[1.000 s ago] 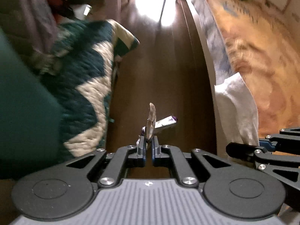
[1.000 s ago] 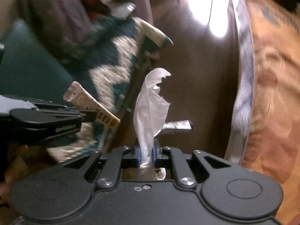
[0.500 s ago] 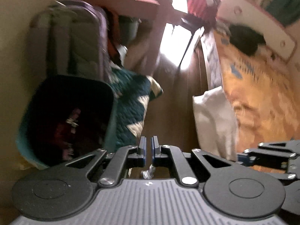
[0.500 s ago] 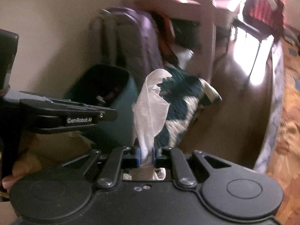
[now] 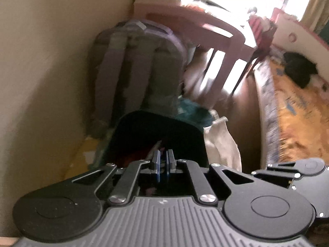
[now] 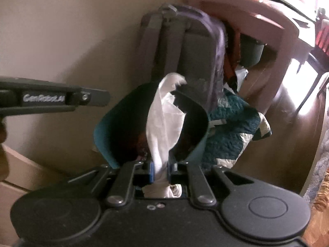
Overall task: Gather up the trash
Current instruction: 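Open both tools to drop tissue and stick wrapper into the wastebasket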
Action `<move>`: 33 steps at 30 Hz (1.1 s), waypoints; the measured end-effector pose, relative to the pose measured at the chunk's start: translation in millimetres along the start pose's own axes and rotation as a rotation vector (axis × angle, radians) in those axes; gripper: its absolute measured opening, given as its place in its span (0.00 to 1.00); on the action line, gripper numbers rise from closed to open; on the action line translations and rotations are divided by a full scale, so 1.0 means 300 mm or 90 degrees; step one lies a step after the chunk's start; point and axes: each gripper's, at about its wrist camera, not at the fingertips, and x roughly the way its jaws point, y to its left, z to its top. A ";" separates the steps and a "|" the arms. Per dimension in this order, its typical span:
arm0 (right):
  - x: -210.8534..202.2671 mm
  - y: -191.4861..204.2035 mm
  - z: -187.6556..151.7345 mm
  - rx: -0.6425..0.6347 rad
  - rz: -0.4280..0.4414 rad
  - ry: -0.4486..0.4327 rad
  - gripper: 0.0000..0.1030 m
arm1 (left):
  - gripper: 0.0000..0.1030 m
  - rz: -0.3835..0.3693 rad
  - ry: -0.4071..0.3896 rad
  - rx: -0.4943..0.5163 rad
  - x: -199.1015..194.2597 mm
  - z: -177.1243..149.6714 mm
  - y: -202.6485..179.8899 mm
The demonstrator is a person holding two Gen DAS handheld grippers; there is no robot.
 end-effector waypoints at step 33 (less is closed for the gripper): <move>0.071 0.124 0.000 0.065 -0.062 0.026 0.51 | 0.29 -0.077 0.062 0.058 0.080 -0.066 0.142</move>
